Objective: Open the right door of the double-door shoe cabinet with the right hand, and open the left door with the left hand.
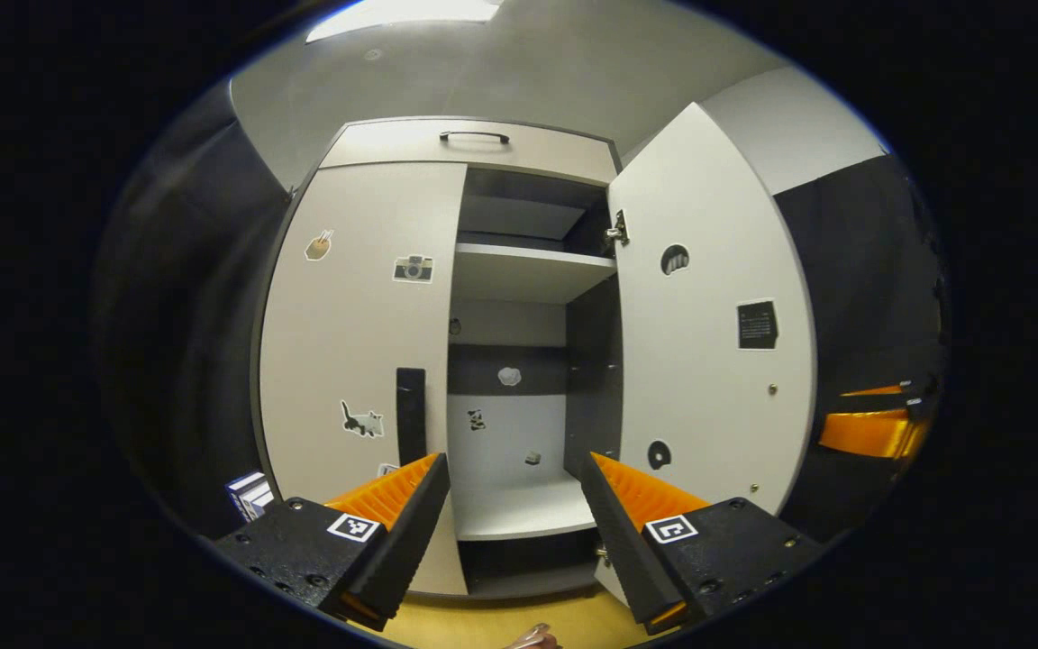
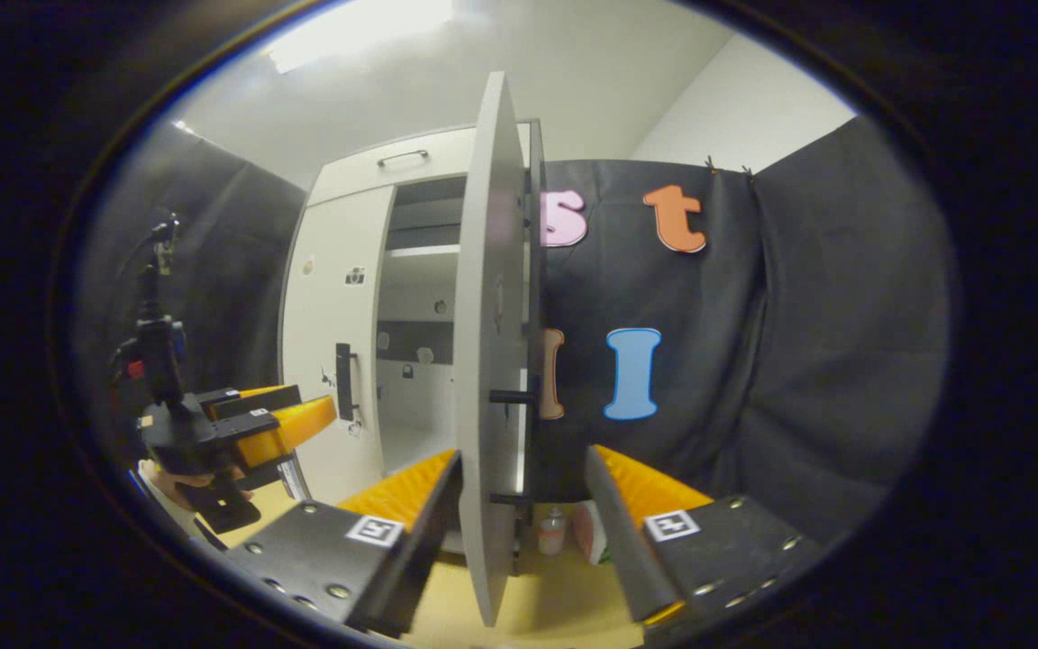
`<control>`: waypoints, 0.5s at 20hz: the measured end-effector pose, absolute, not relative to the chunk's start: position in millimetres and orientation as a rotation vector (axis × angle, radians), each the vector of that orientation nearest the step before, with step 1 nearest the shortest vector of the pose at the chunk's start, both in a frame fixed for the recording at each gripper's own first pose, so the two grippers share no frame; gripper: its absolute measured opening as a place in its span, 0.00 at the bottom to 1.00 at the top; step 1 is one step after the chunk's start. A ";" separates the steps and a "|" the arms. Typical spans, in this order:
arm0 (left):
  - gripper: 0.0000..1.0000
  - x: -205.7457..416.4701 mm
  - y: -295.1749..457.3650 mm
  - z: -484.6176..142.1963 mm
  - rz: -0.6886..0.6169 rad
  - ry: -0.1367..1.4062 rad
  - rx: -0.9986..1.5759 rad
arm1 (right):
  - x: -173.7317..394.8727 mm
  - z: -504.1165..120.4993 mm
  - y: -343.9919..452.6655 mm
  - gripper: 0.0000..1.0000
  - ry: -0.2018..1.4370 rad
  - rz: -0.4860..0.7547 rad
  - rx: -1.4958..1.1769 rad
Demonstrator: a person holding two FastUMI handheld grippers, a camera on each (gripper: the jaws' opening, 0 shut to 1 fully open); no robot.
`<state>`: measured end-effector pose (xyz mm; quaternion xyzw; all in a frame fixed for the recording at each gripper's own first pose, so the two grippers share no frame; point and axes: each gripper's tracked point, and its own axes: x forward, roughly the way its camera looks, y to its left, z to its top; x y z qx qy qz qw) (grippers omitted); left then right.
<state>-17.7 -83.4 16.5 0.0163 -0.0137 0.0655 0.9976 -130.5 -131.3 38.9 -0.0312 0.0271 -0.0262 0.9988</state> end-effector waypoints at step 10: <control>0.86 44.9 -7.5 25.0 0.148 -0.086 0.113 | -125.4 35.0 -65.0 0.99 0.051 -0.116 -0.072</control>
